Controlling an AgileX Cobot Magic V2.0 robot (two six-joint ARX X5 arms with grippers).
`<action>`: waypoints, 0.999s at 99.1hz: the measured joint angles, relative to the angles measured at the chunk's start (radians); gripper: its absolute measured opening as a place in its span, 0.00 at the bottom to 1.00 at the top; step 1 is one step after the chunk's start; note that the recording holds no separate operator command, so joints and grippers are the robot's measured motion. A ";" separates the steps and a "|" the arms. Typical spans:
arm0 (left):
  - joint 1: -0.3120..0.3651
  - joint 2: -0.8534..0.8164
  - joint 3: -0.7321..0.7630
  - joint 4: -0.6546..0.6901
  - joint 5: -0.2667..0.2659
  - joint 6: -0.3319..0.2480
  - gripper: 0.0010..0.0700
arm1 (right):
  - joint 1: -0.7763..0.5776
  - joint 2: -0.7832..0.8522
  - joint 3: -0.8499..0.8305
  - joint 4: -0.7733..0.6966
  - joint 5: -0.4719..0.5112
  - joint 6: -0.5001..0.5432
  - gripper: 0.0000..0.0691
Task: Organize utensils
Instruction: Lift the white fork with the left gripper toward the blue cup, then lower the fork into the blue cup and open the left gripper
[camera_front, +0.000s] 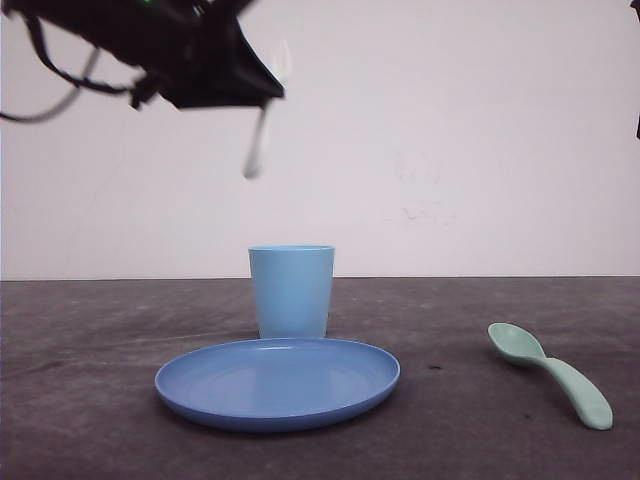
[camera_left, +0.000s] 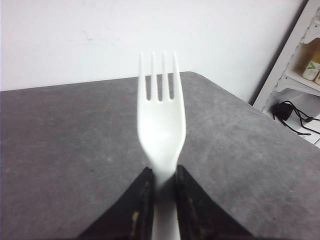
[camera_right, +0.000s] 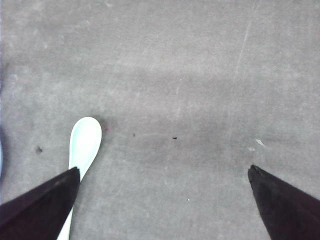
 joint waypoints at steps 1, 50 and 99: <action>-0.001 0.008 0.000 0.009 0.000 0.000 0.04 | 0.000 0.000 0.000 0.000 0.000 0.000 0.98; -0.041 0.251 0.000 0.168 0.000 0.117 0.04 | 0.000 0.000 0.000 0.000 0.000 0.001 0.98; -0.045 0.283 0.000 0.137 0.000 0.170 0.04 | 0.000 0.000 0.000 -0.002 0.000 0.001 0.98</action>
